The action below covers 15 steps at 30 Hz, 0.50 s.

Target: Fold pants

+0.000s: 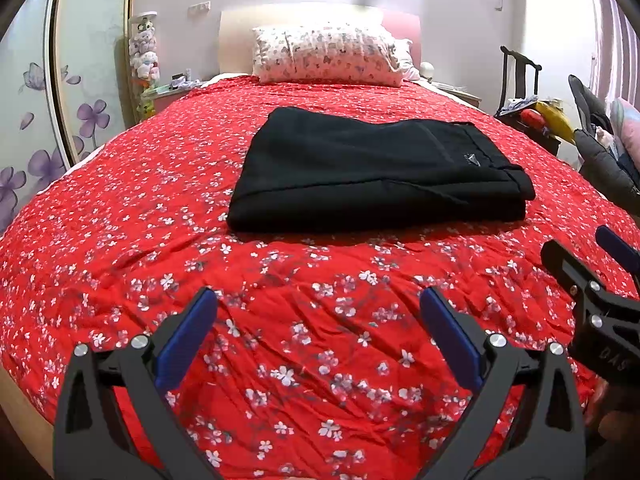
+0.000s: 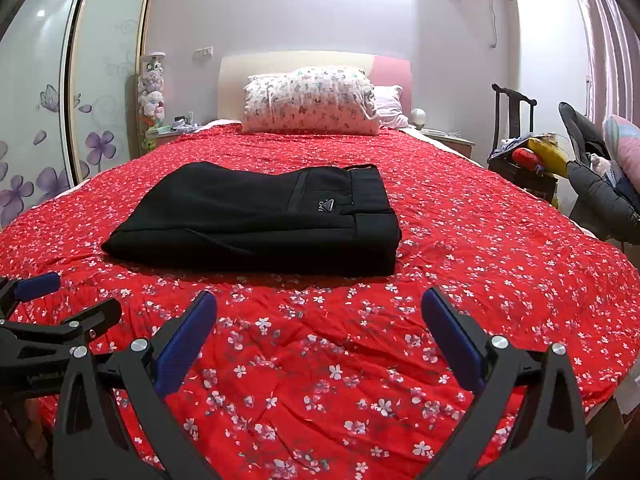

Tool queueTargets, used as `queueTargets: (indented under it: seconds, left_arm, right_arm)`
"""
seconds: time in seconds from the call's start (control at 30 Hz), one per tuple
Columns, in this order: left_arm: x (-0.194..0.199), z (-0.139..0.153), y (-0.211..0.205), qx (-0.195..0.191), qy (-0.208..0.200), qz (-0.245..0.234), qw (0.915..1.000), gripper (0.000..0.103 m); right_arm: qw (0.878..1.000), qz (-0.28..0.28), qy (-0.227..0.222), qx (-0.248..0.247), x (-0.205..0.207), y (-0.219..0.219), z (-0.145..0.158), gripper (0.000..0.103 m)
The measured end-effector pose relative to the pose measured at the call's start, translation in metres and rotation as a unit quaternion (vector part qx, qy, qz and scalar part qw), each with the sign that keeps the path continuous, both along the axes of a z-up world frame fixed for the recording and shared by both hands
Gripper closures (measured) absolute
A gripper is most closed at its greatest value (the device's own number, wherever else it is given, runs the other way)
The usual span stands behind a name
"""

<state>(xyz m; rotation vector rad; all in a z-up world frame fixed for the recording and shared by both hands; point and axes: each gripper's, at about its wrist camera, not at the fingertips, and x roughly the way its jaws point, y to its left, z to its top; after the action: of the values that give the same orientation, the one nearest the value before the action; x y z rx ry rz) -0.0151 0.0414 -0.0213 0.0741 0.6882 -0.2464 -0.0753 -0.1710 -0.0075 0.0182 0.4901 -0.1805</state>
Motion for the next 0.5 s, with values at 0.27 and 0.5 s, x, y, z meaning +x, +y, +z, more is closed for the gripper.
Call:
queueTargets:
  seconds: [0.27, 0.5]
  left_arm:
    - [-0.0016, 0.0019, 0.0001, 0.003, -0.010, 0.002, 0.9999, 0.002]
    - [-0.0056, 0.0062, -0.0028, 0.014, -0.030, 0.008, 0.9994, 0.002]
  right_arm:
    - [1.000, 0.001, 0.000, -0.002, 0.0010, -0.0005, -0.0006, 0.001]
    - [1.000, 0.004, -0.001, -0.008, 0.0041, -0.0049, -0.0019, 0.001]
